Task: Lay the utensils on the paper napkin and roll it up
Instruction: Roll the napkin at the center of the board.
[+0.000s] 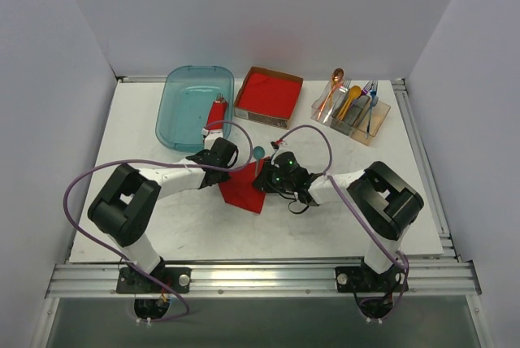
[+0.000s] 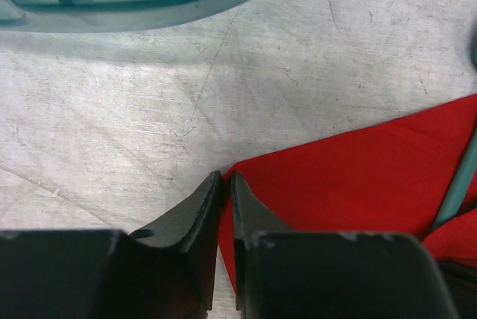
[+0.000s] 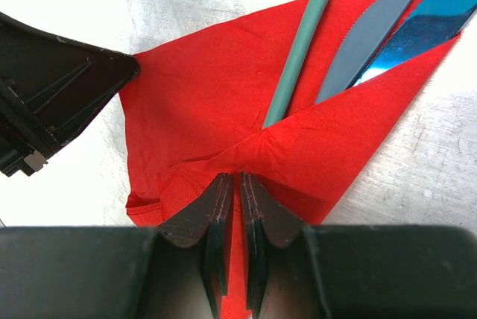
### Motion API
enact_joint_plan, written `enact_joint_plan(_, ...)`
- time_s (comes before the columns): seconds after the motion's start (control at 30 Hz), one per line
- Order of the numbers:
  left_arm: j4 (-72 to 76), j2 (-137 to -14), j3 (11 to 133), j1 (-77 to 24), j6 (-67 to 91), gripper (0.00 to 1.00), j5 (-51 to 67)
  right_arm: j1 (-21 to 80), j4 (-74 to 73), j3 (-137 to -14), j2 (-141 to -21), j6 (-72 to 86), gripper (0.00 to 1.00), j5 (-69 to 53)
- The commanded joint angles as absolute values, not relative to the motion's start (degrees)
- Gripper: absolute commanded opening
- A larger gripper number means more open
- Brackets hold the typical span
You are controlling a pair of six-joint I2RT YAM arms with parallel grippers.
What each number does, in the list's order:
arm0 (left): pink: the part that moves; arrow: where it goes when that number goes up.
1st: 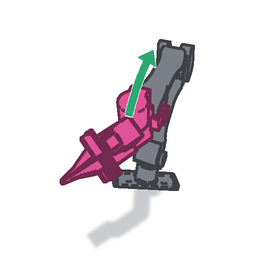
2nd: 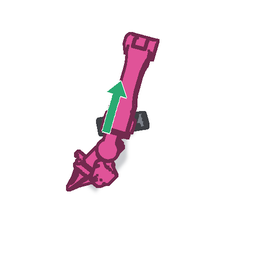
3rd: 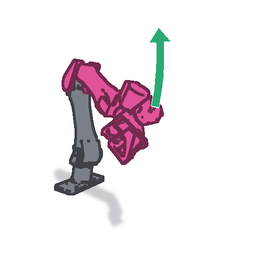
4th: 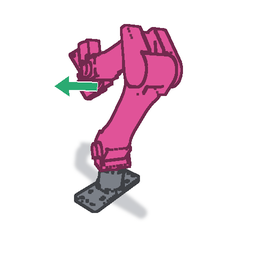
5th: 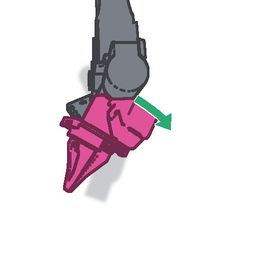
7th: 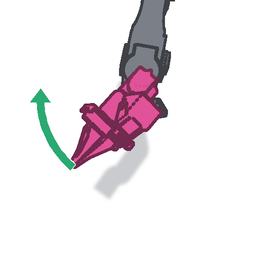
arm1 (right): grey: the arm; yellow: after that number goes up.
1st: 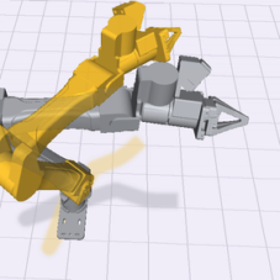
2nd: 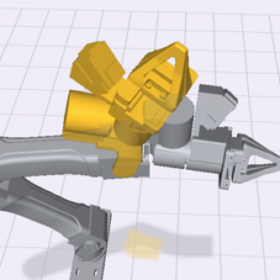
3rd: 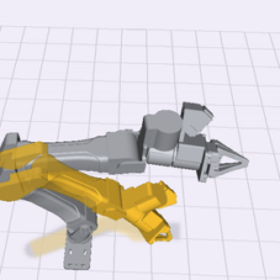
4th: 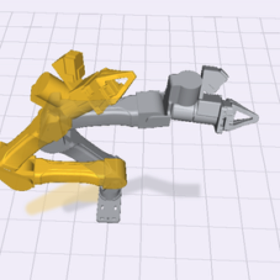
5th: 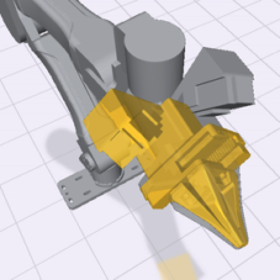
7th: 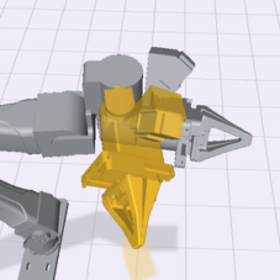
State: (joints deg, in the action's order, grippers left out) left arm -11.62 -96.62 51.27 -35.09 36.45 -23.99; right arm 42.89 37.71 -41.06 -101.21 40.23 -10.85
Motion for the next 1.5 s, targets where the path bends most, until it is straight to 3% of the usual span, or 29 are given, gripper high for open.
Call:
enact_joint_plan(0.0, -13.97, -98.0, 52.38, -34.8, 36.91, 0.16, -22.68, 43.51, 36.65, -42.19, -102.04, 39.55, 0.11, -10.64)
enact_joint_plan(0.13, -13.8, -97.04, 52.47, -34.98, 37.0, 0.02, -22.59, 43.51, 36.74, -42.28, -102.13, 39.64, 0.11, -10.72)
enact_joint_plan(0.8, -12.04, -84.99, 53.26, -42.01, 36.82, 0.02, -21.8, 43.24, 36.65, -42.28, -102.48, 40.96, 0.11, -10.46)
enact_joint_plan(1.47, -12.31, -88.15, 59.76, -44.74, 39.29, 0.02, -15.04, 43.15, 36.74, -42.36, -103.36, 41.31, 0.11, -10.72)
